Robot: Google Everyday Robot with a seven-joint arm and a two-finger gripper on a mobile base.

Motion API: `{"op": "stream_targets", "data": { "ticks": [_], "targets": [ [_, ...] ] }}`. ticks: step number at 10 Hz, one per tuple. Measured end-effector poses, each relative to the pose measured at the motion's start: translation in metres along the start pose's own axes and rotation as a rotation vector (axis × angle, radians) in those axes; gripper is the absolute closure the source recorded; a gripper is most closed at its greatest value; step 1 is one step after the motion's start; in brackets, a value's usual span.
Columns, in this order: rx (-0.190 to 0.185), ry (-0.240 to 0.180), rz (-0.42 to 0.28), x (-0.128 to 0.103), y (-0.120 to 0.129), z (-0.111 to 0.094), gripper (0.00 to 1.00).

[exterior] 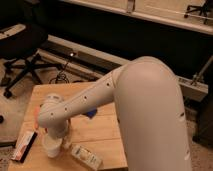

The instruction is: Place the ceramic cup in the ceramic bowl

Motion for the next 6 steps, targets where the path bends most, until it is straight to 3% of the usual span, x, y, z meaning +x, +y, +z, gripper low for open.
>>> {"op": "stream_targets", "data": {
  "ticks": [3,6],
  "targets": [
    [0.005,0.026,-0.028,0.016,-0.017,-0.001,0.96],
    [0.055,0.076,-0.076,0.035,-0.045,-0.021,1.0]
  ]
}}
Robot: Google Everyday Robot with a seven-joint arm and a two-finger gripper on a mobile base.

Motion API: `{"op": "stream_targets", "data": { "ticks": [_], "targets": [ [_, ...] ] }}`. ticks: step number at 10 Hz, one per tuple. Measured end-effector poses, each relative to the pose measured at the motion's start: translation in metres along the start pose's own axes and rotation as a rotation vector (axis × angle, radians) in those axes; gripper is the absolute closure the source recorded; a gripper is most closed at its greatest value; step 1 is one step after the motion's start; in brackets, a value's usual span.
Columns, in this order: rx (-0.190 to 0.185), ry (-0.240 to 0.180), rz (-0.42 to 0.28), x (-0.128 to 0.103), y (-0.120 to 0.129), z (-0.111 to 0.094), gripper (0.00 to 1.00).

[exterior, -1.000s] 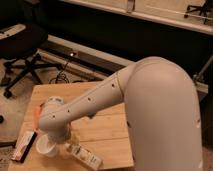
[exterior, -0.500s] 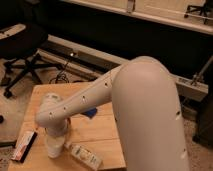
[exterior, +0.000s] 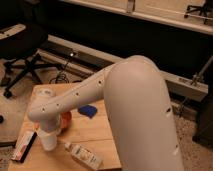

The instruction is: Place the ceramic cup in the ceramic bowl

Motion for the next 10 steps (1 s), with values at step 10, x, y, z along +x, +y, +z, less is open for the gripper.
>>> {"op": "stream_targets", "data": {
  "ticks": [10],
  "targets": [
    [-0.022,0.249,0.135,0.06,0.055,-0.062,1.0]
  ]
}}
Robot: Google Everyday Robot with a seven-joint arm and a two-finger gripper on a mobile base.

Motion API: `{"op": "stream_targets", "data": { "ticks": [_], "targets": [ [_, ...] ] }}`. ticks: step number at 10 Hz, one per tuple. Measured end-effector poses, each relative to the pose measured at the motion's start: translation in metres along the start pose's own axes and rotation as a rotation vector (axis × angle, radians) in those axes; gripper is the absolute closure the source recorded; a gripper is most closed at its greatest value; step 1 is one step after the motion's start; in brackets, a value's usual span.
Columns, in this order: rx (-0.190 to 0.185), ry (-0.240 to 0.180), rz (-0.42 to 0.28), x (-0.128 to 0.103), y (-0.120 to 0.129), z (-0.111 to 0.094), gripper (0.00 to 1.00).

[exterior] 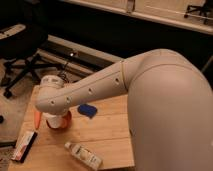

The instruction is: Place the ceramic cup in the ceramic bowl

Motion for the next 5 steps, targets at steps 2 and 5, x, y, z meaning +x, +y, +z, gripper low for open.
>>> {"op": "stream_targets", "data": {
  "ticks": [2,5],
  "targets": [
    [-0.02,0.025,0.023,-0.003,0.008,0.003,1.0],
    [-0.039,0.056,0.043,-0.01,0.01,0.017,1.0]
  ]
}}
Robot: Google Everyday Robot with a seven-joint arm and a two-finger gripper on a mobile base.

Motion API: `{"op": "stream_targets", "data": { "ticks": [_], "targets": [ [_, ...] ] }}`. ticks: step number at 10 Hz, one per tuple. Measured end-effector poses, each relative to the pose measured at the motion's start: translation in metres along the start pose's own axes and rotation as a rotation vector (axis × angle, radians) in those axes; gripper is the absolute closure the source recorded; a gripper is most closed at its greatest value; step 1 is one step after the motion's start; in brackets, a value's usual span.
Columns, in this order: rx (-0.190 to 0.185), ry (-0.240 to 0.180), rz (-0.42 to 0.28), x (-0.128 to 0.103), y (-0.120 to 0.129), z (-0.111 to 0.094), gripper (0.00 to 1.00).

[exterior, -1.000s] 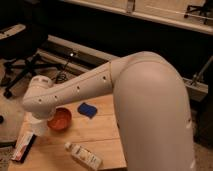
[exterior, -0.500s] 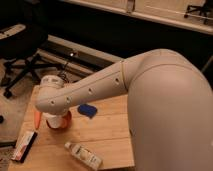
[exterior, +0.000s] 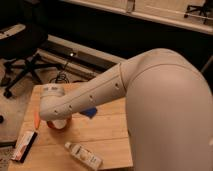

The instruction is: Place the ceramic cup in the ceramic bowl

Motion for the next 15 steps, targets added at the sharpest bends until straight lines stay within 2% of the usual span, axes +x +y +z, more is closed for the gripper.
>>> {"op": "stream_targets", "data": {
  "ticks": [5,9,13,15],
  "targets": [
    [-0.028,0.027,0.018,0.001,-0.002,0.029,0.98],
    [0.037,0.027,0.068,0.013,-0.014,0.036,0.61],
    [0.045,0.0,0.061,0.012,-0.012,0.042,0.23],
    [0.064,-0.015,0.055,0.011,-0.014,0.044,0.2]
  ]
}}
